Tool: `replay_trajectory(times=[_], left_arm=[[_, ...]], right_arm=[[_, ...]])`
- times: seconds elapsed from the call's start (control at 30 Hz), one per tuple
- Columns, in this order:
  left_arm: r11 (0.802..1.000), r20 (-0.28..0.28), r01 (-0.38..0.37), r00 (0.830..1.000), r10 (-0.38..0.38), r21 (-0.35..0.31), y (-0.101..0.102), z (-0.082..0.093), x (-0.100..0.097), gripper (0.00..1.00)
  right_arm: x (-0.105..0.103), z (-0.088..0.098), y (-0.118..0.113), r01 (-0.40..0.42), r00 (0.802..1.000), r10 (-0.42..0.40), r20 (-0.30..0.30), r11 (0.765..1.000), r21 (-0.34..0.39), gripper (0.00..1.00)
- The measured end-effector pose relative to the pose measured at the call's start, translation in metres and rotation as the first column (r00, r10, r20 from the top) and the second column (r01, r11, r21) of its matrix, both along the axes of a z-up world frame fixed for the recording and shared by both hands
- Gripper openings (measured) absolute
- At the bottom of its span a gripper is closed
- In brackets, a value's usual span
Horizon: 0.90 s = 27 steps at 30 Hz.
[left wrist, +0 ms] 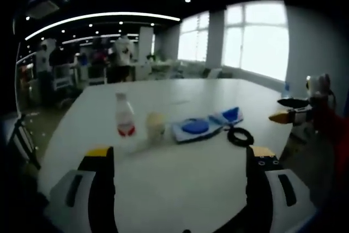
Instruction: Arrange the tabletop items into an orderly group along one side of the table until the central work area is clear of visible clutter.
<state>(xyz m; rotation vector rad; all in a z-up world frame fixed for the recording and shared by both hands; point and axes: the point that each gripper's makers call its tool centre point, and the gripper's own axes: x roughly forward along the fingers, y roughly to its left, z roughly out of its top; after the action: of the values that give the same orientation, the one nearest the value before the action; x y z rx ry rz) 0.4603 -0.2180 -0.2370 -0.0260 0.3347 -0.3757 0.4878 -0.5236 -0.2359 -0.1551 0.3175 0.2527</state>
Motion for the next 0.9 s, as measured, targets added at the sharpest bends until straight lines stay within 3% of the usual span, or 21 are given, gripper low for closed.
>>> replay_trajectory(times=[0.9], left_arm=[[1.000,-0.008,0.020,1.000,-0.020,0.000,-0.0034,-0.0020,0.0005,0.97]], right_arm=[[-0.0003,0.0014,-0.0030,0.013,1.000,-0.014,0.004,1.000,0.013,1.00]])
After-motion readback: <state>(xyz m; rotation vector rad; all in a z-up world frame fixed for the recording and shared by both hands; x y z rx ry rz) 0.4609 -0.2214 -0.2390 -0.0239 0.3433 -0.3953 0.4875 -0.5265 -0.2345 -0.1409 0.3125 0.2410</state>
